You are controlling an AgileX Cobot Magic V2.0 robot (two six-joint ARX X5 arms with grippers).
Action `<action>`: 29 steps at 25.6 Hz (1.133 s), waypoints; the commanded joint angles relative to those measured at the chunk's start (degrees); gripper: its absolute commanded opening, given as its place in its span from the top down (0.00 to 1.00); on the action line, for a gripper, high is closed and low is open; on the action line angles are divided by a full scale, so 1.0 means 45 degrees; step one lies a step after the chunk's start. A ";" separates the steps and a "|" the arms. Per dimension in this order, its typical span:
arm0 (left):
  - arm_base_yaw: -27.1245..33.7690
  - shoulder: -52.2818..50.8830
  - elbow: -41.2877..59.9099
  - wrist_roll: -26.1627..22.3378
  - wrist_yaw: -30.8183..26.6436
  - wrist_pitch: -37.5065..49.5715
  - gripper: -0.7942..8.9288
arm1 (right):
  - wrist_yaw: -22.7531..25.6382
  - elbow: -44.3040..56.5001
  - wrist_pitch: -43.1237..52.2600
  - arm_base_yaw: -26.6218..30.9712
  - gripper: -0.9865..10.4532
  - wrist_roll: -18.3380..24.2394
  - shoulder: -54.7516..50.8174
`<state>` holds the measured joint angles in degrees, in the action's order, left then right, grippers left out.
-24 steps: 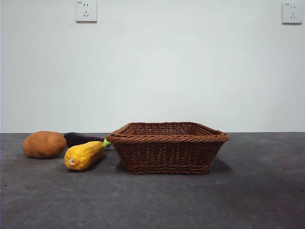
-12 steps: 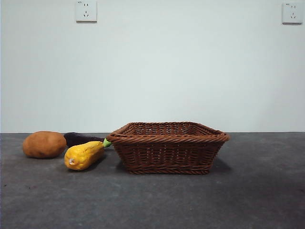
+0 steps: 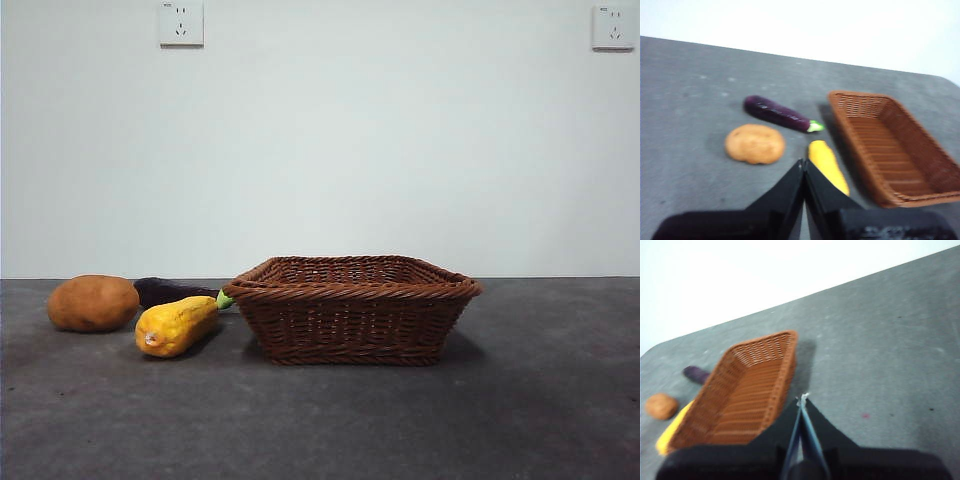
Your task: Help me put the vegetables on the table into the basket
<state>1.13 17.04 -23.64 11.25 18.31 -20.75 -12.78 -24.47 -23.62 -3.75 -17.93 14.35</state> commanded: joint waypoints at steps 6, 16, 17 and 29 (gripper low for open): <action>0.0015 0.1520 -0.2123 -0.0049 0.1511 -0.1248 0.93 | -0.1132 -0.3769 -0.2905 0.0000 0.92 0.2055 0.2846; 0.0005 0.3162 -0.5785 -0.1719 0.2375 -0.4974 0.93 | -0.1627 -0.8427 -0.7363 0.0000 0.92 0.4376 0.5799; -0.0044 0.3313 -0.6232 -0.1977 0.2375 -0.5469 0.93 | -0.1690 -0.8752 -0.7898 -0.0005 0.92 0.4566 0.5999; -0.0937 0.4294 -0.8238 -0.2555 0.2370 -0.7082 0.76 | -0.2866 -0.9432 -0.9530 -0.0010 0.87 0.5372 0.6441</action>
<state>-2.96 36.45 -60.77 0.45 28.91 -52.73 -25.43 -66.65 -66.48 -3.75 5.80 43.38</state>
